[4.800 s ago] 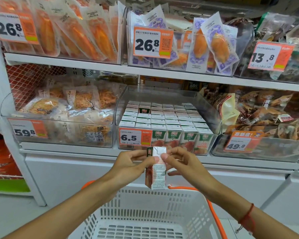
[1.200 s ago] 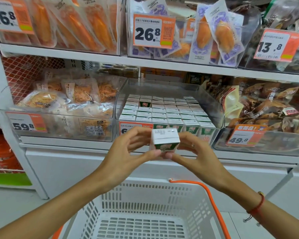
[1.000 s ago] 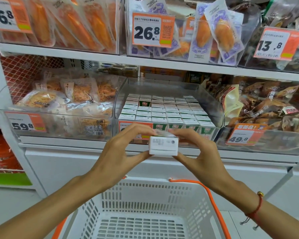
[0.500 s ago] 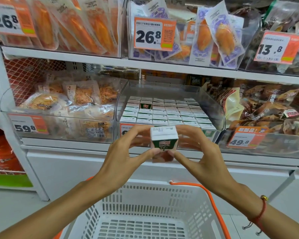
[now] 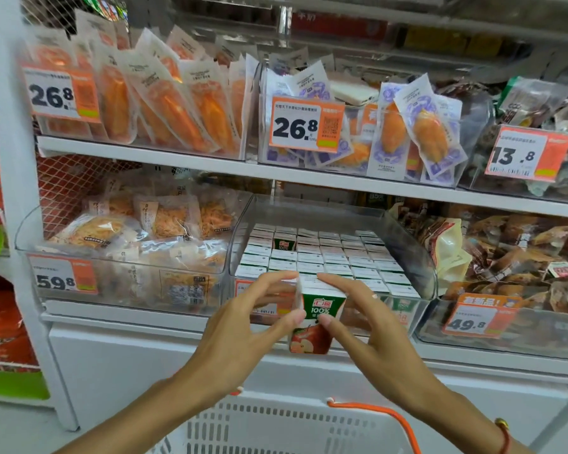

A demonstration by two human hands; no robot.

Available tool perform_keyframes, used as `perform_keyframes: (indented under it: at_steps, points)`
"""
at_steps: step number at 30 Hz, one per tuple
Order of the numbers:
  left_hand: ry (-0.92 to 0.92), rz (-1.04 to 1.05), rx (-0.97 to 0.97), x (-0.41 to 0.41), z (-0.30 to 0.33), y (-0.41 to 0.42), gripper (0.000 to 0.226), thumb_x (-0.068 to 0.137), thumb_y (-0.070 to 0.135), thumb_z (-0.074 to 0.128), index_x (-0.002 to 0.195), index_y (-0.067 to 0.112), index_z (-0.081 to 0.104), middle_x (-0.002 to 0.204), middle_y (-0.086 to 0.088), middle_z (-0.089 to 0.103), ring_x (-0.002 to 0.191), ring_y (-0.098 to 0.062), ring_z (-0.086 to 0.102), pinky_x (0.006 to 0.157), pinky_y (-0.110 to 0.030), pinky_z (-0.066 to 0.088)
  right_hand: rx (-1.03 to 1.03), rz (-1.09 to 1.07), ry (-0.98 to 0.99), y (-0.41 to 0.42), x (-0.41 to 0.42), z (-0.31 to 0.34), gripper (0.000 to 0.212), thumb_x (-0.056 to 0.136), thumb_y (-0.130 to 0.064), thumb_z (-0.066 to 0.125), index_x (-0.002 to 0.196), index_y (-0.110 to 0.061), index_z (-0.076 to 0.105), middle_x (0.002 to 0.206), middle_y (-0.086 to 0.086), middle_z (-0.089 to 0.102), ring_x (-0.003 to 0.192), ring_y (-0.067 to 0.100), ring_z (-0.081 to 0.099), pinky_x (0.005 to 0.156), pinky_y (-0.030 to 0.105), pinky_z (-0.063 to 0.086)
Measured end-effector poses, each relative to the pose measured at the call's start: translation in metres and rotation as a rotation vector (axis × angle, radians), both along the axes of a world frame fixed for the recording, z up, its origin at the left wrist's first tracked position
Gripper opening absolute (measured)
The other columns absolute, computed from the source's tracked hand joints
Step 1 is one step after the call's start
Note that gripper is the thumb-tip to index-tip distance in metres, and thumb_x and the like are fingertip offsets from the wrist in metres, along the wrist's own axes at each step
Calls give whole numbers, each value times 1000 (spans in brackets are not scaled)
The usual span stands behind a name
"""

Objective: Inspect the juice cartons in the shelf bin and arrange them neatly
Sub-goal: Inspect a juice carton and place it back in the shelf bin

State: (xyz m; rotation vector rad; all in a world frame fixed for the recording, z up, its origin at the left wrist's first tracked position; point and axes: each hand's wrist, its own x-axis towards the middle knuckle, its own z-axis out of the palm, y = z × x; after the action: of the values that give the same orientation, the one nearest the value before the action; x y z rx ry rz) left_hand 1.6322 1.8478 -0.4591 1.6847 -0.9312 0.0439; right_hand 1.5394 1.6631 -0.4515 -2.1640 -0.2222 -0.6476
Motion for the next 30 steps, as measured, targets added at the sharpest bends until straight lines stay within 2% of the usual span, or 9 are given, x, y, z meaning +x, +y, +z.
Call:
perform_keyframes:
  at_steps: [3,6,9,12,15,17,22,27,30]
  points:
    - [-91,168,-22,39,9,7,43,78,65,56,119,54,53,116,38,59,113,13,53,93,-16,42,-5,-52,-77,-15,29,15,39,89,-29,60,123,-44,50,121,-30,53,111,-2,57,80,14,54]
    - [-329,439,99,84,8,14,32,91,50,51,123,47,52,121,42,43,106,5,54,79,-14,41,-97,-141,-114,-32,69,29,41,92,-15,64,117,-43,47,121,-14,54,107,0,57,85,10,49]
    - [-495,497,241,123,-11,17,38,98,40,52,136,35,51,130,28,42,118,0,49,91,-19,38,-228,-196,-113,-45,113,38,44,92,-14,65,116,-45,44,119,-14,51,101,1,58,81,4,43]
    - [-533,410,291,142,-30,19,45,98,50,39,142,40,40,129,21,53,114,-3,56,89,-22,44,-337,-218,-120,-56,155,38,40,92,-17,66,122,-34,48,121,-5,54,101,5,55,82,10,45]
    - [-604,428,298,146,-36,17,52,97,51,34,143,30,44,121,10,67,105,-11,66,84,-27,50,-428,-246,-56,-61,188,37,41,93,-23,65,131,-23,48,113,8,60,103,22,57,87,36,52]
    - [-650,468,293,144,-36,15,51,96,46,39,141,25,49,114,8,70,98,-13,68,82,-26,50,-429,-209,8,-60,203,35,43,93,-20,64,133,-22,49,118,9,63,106,23,62,89,41,55]
    - [-655,494,266,142,-35,14,51,94,44,41,138,23,54,104,9,72,88,-12,69,75,-25,50,-305,-80,171,-62,227,31,40,91,-11,66,126,-22,50,120,3,63,107,18,66,86,25,56]
    - [-668,523,259,143,-36,13,49,93,43,42,136,25,55,98,14,72,83,-10,68,73,-23,49,-406,-133,290,-74,217,20,38,93,-25,63,128,-15,53,125,3,63,109,16,64,95,30,52]
    - [-666,531,267,144,-36,13,49,93,44,41,137,26,53,98,14,72,83,-11,68,70,-23,49,-498,-108,332,-72,211,8,34,99,-26,55,131,-16,56,133,-3,58,114,6,54,90,2,39]
